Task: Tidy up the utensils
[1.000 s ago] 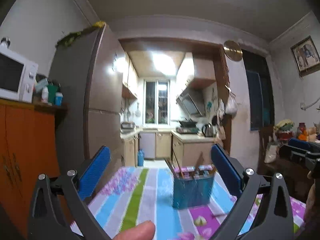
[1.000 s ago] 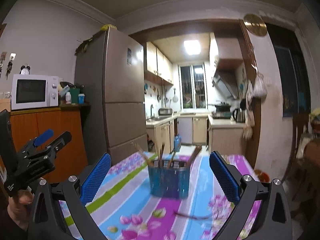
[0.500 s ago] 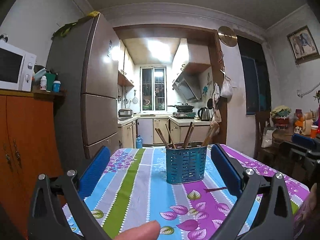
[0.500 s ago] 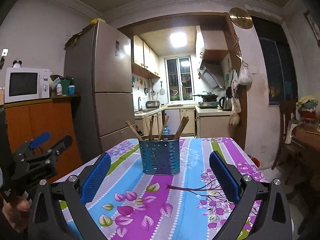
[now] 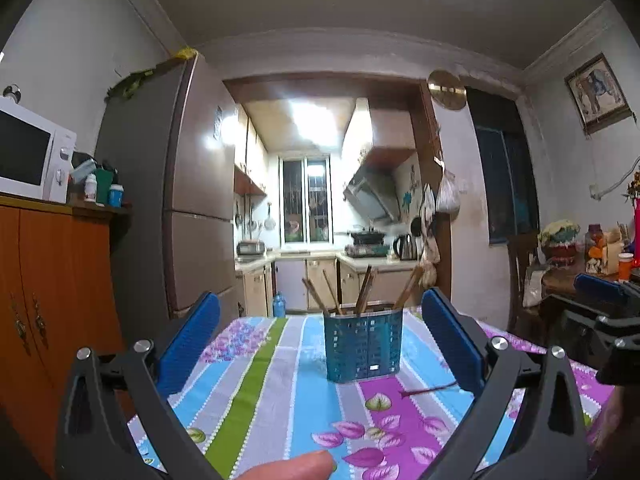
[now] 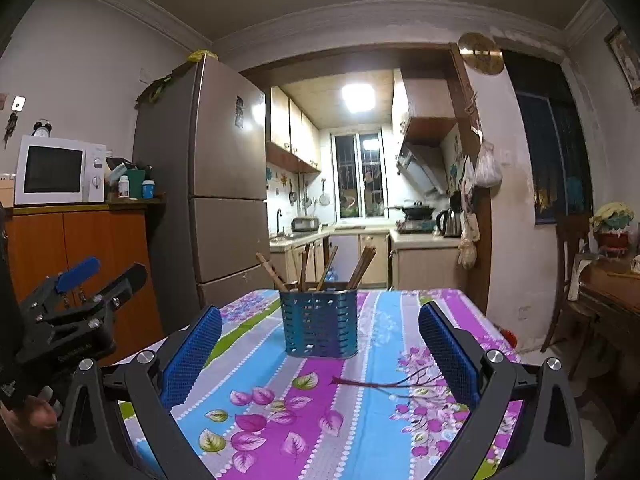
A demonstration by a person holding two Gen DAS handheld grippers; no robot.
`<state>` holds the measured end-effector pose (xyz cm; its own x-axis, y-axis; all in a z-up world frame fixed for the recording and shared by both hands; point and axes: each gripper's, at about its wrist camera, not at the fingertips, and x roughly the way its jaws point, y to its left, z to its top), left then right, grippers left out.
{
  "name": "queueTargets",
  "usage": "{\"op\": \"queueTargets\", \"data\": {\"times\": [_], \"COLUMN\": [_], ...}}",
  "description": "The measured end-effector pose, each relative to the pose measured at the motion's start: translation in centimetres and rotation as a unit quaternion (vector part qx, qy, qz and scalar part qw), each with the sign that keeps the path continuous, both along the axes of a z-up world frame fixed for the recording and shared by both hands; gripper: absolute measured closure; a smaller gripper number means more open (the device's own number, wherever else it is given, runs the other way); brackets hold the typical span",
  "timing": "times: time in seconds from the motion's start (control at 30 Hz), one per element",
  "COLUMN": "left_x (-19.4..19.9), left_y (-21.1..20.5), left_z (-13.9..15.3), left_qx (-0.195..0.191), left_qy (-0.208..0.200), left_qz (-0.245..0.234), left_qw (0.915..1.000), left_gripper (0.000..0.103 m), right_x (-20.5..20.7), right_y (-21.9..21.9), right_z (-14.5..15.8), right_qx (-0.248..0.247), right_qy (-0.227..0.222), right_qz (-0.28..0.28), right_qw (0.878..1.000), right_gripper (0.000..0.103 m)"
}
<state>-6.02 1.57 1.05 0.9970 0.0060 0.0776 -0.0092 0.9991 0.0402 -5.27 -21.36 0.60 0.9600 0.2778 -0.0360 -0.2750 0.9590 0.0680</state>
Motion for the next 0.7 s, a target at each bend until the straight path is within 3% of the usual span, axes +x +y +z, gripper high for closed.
{"op": "queueTargets", "data": {"times": [0.1,0.23,0.7], "left_x": [-0.4,-0.4,0.8], "left_y": [-0.4,-1.0,-1.7], "left_z": [-0.1,-0.1,-0.1], "left_qx": [0.002,0.004,0.009], "left_qy": [-0.026,-0.032,-0.012], "left_qz": [0.012,0.014,0.013], "left_qw": [0.9996,0.9994,0.9998], "left_gripper": [0.006,0.006,0.006], "right_x": [-0.3,-0.5,-0.2], "right_y": [-0.2,-0.1,0.1], "right_z": [0.1,0.4,0.4], "right_qx": [0.002,-0.001,0.001], "right_qy": [-0.011,-0.018,-0.016], "right_qz": [-0.003,-0.006,-0.003], "right_qw": [1.000,1.000,1.000], "right_gripper": [0.005,0.005,0.005]}}
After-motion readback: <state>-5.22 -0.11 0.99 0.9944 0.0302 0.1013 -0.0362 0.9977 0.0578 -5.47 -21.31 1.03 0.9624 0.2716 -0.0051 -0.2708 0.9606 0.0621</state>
